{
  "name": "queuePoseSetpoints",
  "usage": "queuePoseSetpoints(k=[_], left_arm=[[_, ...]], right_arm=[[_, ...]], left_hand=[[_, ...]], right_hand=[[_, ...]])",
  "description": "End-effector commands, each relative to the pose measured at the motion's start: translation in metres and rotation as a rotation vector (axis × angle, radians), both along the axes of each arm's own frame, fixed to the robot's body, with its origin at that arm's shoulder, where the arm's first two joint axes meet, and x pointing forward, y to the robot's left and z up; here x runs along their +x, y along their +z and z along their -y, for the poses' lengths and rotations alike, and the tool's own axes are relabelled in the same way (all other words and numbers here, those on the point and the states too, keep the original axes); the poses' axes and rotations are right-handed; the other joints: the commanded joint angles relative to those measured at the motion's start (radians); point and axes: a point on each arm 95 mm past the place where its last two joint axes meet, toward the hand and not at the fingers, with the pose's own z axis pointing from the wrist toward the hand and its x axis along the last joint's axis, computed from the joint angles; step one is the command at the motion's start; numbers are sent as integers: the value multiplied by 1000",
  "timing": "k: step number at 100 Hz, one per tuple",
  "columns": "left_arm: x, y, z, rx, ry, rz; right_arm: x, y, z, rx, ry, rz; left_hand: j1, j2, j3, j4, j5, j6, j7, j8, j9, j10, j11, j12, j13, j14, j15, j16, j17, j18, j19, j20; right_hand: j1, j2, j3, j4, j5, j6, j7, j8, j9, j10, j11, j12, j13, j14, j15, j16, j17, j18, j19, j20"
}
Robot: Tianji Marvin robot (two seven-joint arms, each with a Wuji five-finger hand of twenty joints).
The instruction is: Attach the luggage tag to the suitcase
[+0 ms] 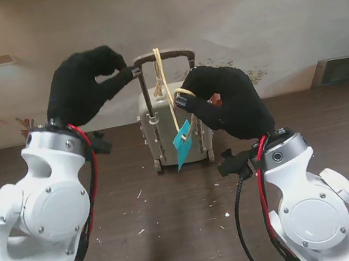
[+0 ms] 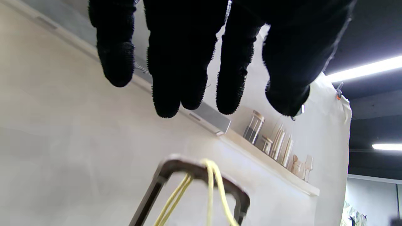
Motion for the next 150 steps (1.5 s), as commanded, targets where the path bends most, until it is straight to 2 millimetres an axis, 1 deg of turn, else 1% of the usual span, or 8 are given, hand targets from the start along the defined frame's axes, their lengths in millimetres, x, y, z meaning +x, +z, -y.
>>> queuePoseSetpoints(k=[1, 77, 88, 90, 92, 97, 119, 150], left_arm=[[-6, -23, 3, -31, -16, -73], [-43, -131, 45, -361, -124, -354], [-38, -129, 49, -341, -136, -363], [-37, -128, 49, -341, -140, -368], [-36, -127, 50, -342, -142, -371], [-33, -125, 52, -335, -145, -372], [-19, -120, 58, -296, -178, -410], [4, -127, 73, -262, -208, -504]], right_arm=[[1, 4, -3, 5, 8, -1], [-2, 9, -27, -18, 76, -16], [-2, 8, -30, -22, 85, -18], [-3, 8, -30, -22, 87, -19], [-3, 8, -31, -22, 88, -19], [-3, 7, -31, -23, 91, -21], [-4, 3, -32, -21, 98, -28], [-6, -1, -27, -21, 92, -36]], left_hand=[[40, 29, -24, 20, -26, -79, 22, 21, 3, 28, 13, 22, 26, -2, 5, -19, -3, 23, 25, 20], [118, 147, -43, 31, -185, -13, -776, -432, 9, 44, 194, 158, 162, -9, 79, -6, 95, 39, 111, 65], [133, 118, 4, 33, -193, 15, -861, -482, 93, -7, 390, 210, 276, -62, 261, 24, 237, 15, 231, 75], [137, 115, 12, 33, -194, 18, -867, -486, 102, -13, 409, 212, 227, -52, 384, 100, 258, 11, 250, 76], [137, 103, 33, 31, -201, 23, -878, -493, 124, -22, 451, 206, -5, 25, 885, 411, 295, 9, 286, 66], [139, 92, 56, 29, -212, 32, -882, -496, 171, -66, 511, 199, -61, 44, 1136, 480, 364, -11, 355, 52], [146, 66, 126, 24, -238, 49, -886, -503, 252, -116, 590, 177, 84, -50, 1212, 340, 491, -67, 499, -19], [127, 101, 49, 24, -326, 59, -898, -523, 167, -65, 491, 158, -44, 26, 1117, 361, 372, -21, 388, 2]], right_hand=[[35, 22, -20, -13, -16, -47, 17, 16, -12, -19, 19, 3, 2, -15, 10, 16, -8, -10, 9, 12], [36, 28, -30, -13, -18, -54, 14, 11, -12, -22, 18, 5, 4, -16, 11, 16, -5, -11, 11, 13], [35, 29, -30, -13, -18, -54, 14, 11, -12, -23, 18, 5, 4, -17, 11, 16, -5, -11, 11, 13], [36, 29, -29, -13, -18, -54, 14, 11, -12, -23, 18, 5, 4, -17, 11, 16, -4, -11, 12, 13], [36, 29, -29, -13, -18, -54, 14, 11, -12, -23, 18, 5, 4, -17, 11, 16, -4, -11, 12, 13], [36, 29, -30, -13, -18, -54, 14, 11, -12, -23, 18, 5, 4, -16, 11, 16, -5, -11, 12, 13], [37, 27, -28, -12, -18, -53, 14, 11, -11, -21, 19, 6, 5, -16, 12, 16, -3, -9, 12, 13], [36, 28, -29, -13, -18, -51, 15, 10, -11, -22, 20, 6, 5, -16, 12, 16, -3, -10, 12, 13]])
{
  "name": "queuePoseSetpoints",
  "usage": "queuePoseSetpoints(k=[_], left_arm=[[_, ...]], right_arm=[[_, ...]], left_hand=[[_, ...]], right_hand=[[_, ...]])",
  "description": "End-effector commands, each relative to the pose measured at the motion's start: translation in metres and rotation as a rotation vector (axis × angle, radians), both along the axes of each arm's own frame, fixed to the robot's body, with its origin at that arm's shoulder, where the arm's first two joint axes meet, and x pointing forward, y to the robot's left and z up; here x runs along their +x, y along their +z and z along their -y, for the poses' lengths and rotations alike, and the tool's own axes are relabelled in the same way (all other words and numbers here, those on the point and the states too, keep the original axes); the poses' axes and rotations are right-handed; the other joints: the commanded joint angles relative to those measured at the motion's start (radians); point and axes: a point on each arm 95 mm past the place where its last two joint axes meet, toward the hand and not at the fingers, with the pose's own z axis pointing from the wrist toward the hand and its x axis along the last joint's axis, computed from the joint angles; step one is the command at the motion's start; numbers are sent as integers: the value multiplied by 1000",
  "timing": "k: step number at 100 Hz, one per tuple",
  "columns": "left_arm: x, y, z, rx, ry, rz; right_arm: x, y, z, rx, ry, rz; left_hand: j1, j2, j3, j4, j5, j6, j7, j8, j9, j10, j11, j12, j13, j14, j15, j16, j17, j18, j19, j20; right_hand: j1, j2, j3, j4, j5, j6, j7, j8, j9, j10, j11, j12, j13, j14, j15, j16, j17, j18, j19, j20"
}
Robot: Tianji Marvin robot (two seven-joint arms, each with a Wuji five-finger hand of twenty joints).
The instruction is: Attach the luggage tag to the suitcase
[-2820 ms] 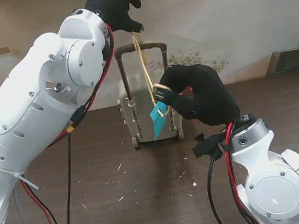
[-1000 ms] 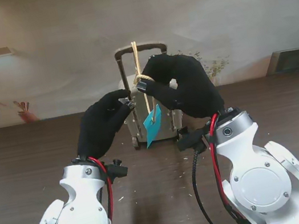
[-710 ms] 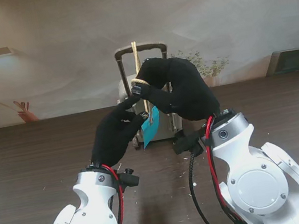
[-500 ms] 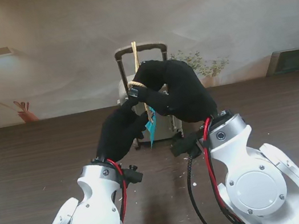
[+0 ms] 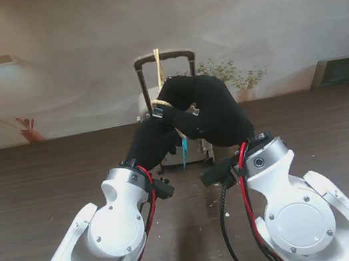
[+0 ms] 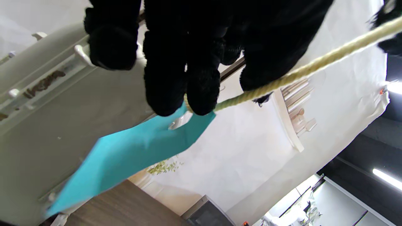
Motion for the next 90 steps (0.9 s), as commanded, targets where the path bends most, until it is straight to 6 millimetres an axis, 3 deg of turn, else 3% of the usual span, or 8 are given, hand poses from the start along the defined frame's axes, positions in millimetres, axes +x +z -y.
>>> queuePoseSetpoints(k=[1, 10, 13, 36, 60, 83, 90], left_arm=[[4, -2, 3, 15, -9, -23], [10, -4, 3, 31, -1, -39], [12, -5, 3, 33, 4, -41], [18, -6, 0, 50, 48, -38], [25, -4, -4, 45, 89, -28], [36, -3, -3, 54, 99, -40], [39, -3, -2, 54, 99, -45]], right_arm=[[-1, -3, 1, -14, 8, -7], [-1, -4, 3, -13, 5, -11], [-1, -5, 4, -12, 4, -12], [-2, -8, 7, -13, -3, -20], [-1, -9, 9, -14, -7, -22], [-1, -9, 11, -18, -14, -22], [-1, -10, 12, -21, -16, -23]], left_hand=[[1, 19, -39, 8, -53, 21, -16, -30, -26, 18, -22, -20, -43, 7, -17, -4, -29, -12, -2, 16], [3, 47, -104, 13, -92, 39, -19, -43, -58, 32, -60, -25, -87, 31, -60, 21, -66, 2, -50, 48], [2, 50, -113, 13, -102, 42, -21, -45, -69, 61, -71, -28, -103, 45, -67, 24, -81, 8, -64, 50], [-24, 79, -148, 13, -176, 87, -33, -58, -138, 74, -140, -51, -199, 82, -118, 34, -166, 30, -142, 52], [-54, 120, -186, 15, -274, 105, -48, -68, -232, 109, -224, -81, -311, 123, -158, 62, -255, 43, -224, 58], [-90, 150, -205, 12, -322, 102, -55, -74, -306, 123, -294, -108, -389, 144, -173, 84, -319, 42, -275, 58], [-105, 155, -204, 12, -322, 101, -55, -74, -313, 128, -307, -111, -422, 171, -173, 141, -330, 45, -290, 65]], right_hand=[[37, 18, -11, -13, -17, -41, 15, 10, -10, -22, 20, 6, 5, -16, 11, 16, -3, -10, 12, 11], [36, 17, -11, -13, -17, -41, 15, 9, -11, -23, 20, 6, 5, -16, 12, 16, -3, -10, 12, 11], [36, 17, -11, -13, -17, -41, 16, 9, -11, -22, 20, 6, 5, -16, 11, 16, -3, -10, 12, 11], [36, 17, -11, -13, -17, -42, 16, 9, -10, -22, 21, 6, 4, -17, 12, 16, -3, -11, 13, 11], [36, 17, -12, -13, -16, -41, 16, 9, -12, -21, 20, 6, 5, -16, 12, 16, -4, -10, 12, 11], [37, 18, -12, -13, -16, -41, 15, 9, -12, -21, 20, 7, 5, -16, 13, 16, -4, -10, 12, 11], [37, 19, -13, -13, -16, -41, 15, 9, -11, -21, 20, 7, 5, -16, 13, 16, -4, -11, 12, 11]])
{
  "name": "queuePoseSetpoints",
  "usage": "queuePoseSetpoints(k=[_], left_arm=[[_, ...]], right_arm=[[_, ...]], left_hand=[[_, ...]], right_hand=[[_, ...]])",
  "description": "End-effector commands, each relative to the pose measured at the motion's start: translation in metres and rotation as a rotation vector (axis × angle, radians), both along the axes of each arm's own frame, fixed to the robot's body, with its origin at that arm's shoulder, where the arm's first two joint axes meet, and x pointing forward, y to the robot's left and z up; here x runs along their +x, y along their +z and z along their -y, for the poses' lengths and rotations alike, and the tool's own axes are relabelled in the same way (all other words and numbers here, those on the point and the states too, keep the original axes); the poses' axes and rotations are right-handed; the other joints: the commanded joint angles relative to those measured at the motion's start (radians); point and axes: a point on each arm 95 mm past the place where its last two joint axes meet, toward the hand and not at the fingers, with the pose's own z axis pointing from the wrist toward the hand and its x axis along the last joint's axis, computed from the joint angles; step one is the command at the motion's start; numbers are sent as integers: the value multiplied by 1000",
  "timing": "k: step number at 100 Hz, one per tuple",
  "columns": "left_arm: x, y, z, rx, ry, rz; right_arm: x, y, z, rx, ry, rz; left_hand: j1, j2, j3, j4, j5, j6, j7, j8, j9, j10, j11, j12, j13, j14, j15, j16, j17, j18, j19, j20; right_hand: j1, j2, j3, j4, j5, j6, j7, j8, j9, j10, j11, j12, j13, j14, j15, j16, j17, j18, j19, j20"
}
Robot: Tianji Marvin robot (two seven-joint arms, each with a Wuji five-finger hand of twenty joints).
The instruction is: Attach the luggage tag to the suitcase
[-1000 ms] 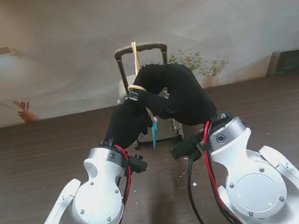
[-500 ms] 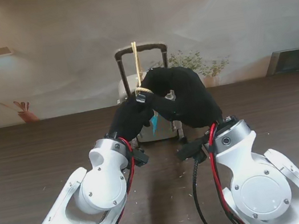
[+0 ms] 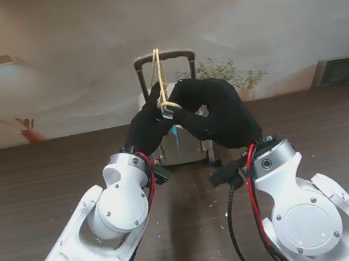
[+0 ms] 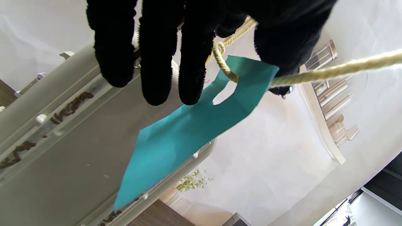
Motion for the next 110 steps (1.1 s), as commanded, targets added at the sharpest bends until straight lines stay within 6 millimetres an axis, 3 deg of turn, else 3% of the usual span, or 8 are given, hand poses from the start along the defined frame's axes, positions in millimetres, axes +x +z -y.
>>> queuePoseSetpoints(k=[1, 3, 8, 11, 14, 18, 74, 110], left_arm=[[4, 3, 2, -2, -8, -9], [5, 4, 2, -3, -9, -11], [7, 5, 3, -3, -11, -14], [9, 5, 3, -2, -15, -18], [11, 6, 4, -4, -18, -22], [13, 6, 5, -6, -20, -25], [23, 7, 17, -91, 11, -30], [9, 12, 14, -169, 50, -8]], right_arm=[[-2, -2, 0, -13, 10, -5], [-2, -2, 0, -13, 9, -6], [-2, -2, 1, -12, 7, -6], [-2, -2, 2, -12, 6, -6], [-2, -2, 2, -13, 4, -6], [-2, -2, 3, -13, 2, -6], [-3, -6, 8, -33, -13, -13], [-4, -7, 8, -38, -15, -13]], left_hand=[[-35, 42, -37, 11, -46, 8, -13, -23, -23, 11, -18, -22, -45, 19, -5, 90, -13, 22, -12, 28], [-35, 42, -37, 11, -46, 8, -13, -23, -24, 12, -20, -22, -58, 34, 2, 116, -15, 24, -15, 29], [-42, 43, -37, 11, -46, 4, -13, -23, -24, 16, -24, -24, -127, 120, -6, 367, -18, 26, -19, 33], [-44, 44, -37, 11, -46, 1, -13, -23, -26, 14, -28, -25, -208, 215, 7, 575, -20, 23, -20, 32], [-44, 43, -38, 11, -46, -1, -13, -23, -25, 15, -29, -25, -342, 357, 20, 768, -21, 23, -20, 32], [-45, 43, -37, 11, -46, -1, -13, -23, -25, 15, -29, -25, -402, 406, 19, 894, -22, 26, -21, 32], [-23, 29, -33, 12, -40, -10, -12, -22, -9, 8, 17, 3, -375, 409, 33, 944, 12, 32, 1, 40], [-28, 22, -32, 14, 12, 64, -2, -17, 39, 14, 52, 16, -332, 409, 45, 975, 56, 55, 31, 50]], right_hand=[[38, 18, -12, -12, -16, -41, 15, 9, -11, -21, 20, 6, 5, -16, 12, 16, -4, -11, 12, 11], [38, 19, -12, -12, -16, -41, 15, 9, -11, -21, 20, 6, 4, -16, 12, 16, -4, -11, 12, 11], [38, 18, -13, -12, -17, -41, 15, 9, -11, -20, 20, 6, 4, -16, 12, 16, -4, -11, 13, 11], [38, 18, -13, -13, -17, -41, 15, 9, -11, -20, 20, 6, 5, -15, 12, 16, -3, -11, 13, 11], [38, 18, -12, -12, -17, -40, 15, 9, -11, -20, 20, 7, 5, -15, 12, 16, -3, -11, 13, 11], [38, 18, -12, -12, -17, -40, 15, 9, -11, -21, 20, 6, 5, -16, 13, 16, -3, -11, 13, 11], [41, 20, -14, -12, -18, -40, 15, 9, -12, -18, 20, 6, 4, -14, 12, 16, -4, -9, 12, 11], [42, 21, -16, -11, -18, -38, 15, 10, -13, -19, 21, 7, 4, -15, 12, 16, -4, -9, 13, 11]])
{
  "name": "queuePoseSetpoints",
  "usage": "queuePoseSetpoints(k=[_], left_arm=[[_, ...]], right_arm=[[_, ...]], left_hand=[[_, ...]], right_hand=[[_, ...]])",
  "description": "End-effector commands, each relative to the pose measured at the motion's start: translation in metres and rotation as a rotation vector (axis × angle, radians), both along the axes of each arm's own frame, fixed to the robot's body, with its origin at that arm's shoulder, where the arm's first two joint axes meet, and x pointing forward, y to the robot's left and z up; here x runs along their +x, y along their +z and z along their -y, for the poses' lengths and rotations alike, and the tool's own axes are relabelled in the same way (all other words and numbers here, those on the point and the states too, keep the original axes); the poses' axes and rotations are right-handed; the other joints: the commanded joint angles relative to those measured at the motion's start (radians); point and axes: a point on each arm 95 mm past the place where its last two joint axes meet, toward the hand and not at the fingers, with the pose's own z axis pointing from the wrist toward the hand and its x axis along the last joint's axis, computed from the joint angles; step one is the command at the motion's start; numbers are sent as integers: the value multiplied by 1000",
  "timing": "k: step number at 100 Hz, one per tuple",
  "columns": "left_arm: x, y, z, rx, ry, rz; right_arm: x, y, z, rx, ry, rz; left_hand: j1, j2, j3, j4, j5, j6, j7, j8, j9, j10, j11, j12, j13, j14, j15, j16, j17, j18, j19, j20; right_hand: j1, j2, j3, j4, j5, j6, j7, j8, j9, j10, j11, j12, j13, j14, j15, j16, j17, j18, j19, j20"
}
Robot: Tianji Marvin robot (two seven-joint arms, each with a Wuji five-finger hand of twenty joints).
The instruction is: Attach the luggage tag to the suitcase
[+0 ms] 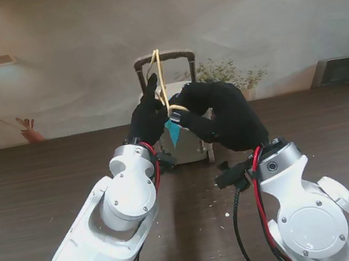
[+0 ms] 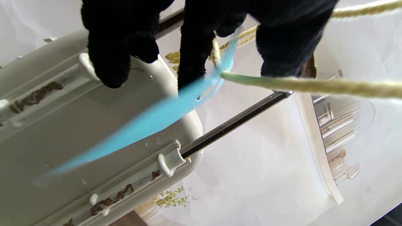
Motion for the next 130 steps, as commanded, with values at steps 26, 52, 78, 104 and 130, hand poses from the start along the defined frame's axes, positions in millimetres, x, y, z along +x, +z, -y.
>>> queuePoseSetpoints(k=[26, 52, 78, 104, 130], left_arm=[[9, 11, 1, -32, -19, -9], [21, 12, 10, -79, -44, -30], [23, 13, 20, -152, -11, -21], [18, 11, 26, -253, -20, -78], [15, 8, 26, -352, 15, -136]], right_arm=[[-4, -1, -3, -12, 16, -3], [-5, -3, -2, -20, 13, -3], [-7, -5, 1, -20, 3, -8], [-8, -7, 2, -18, 2, -12], [-8, -8, 1, -23, 6, -12]], left_hand=[[-5, 14, -29, 13, 44, 22, 2, -14, 42, -3, 34, 24, 52, 125, 52, 57, 52, -17, 58, 28], [12, -9, -23, 14, 164, -9, 25, -2, 139, -26, 104, 49, 156, 125, 134, 57, 154, -16, 137, 44], [93, -54, 39, 8, 332, -28, 113, 90, 253, -75, 218, 67, 716, -235, 22, -36, 272, -37, 263, 6], [140, -121, 149, -8, 334, -34, 411, 259, 266, -136, 293, 83, 786, -275, 24, 57, 298, -71, 301, -20], [263, -172, 66, -7, 272, -131, 946, 450, 257, -142, 319, 94, 778, -269, 68, 57, 306, -87, 315, -31]], right_hand=[[42, 19, -16, -11, -18, -38, 15, 10, -13, -20, 21, 6, 4, -14, 12, 16, -4, -9, 13, 10], [42, 19, -16, -11, -17, -37, 15, 10, -12, -20, 21, 6, 5, -15, 12, 16, -3, -10, 13, 10], [43, 18, -15, -11, -17, -38, 14, 10, -12, -19, 21, 6, 4, -15, 11, 15, -3, -10, 12, 9], [42, 18, -15, -11, -17, -38, 14, 11, -12, -19, 22, 6, 5, -15, 11, 15, -3, -9, 12, 9], [42, 19, -15, -11, -17, -37, 14, 11, -12, -19, 21, 6, 4, -14, 11, 15, -3, -9, 13, 10]])
